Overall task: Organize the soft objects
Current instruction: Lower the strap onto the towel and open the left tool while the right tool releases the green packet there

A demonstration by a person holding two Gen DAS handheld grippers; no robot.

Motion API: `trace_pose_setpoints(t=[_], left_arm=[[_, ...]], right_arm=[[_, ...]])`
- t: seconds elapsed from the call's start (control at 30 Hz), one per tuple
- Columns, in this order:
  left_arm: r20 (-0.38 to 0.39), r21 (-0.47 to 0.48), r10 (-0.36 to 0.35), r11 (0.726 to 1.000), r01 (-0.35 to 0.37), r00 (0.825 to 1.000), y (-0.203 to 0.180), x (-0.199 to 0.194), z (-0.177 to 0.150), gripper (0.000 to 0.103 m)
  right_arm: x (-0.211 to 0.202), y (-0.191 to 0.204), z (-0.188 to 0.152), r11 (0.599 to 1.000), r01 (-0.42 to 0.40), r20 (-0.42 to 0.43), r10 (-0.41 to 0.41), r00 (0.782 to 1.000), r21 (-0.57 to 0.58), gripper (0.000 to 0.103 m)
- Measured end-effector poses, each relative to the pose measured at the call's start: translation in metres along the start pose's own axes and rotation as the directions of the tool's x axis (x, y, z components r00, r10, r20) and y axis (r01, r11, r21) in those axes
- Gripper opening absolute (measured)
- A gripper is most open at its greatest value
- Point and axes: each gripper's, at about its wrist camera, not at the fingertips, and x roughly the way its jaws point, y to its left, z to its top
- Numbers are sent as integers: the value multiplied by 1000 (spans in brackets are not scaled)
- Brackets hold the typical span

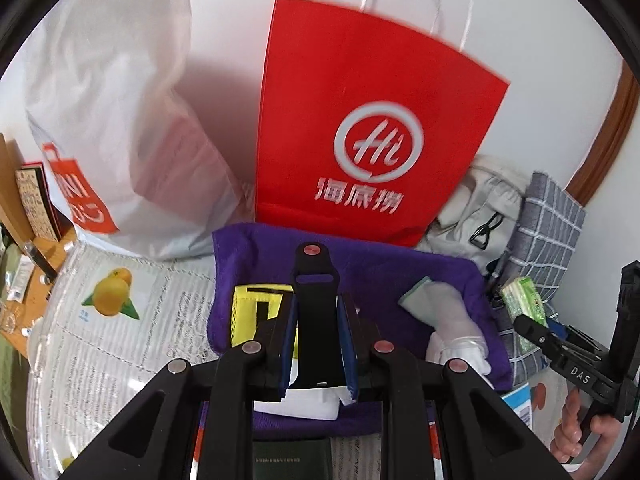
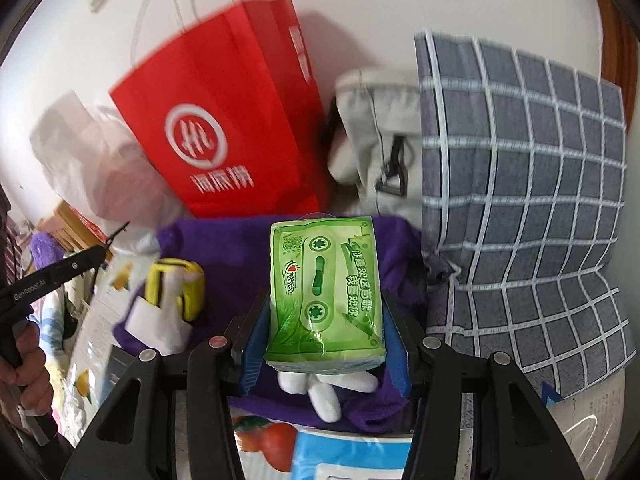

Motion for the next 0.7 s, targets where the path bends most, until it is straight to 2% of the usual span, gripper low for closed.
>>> trace_pose_setpoints(t=[0.3,0.7], left_arm=[[-49,-3,18,1000,-19,999,4,24,0,20],[-94,-5,33,999,-34,995,11,44,-4,20]], right_arm=[[31,-22,-6,998,-9,-110,16,994,59,51],[58,-19,-17,997,-41,-195,54,979,68,51]])
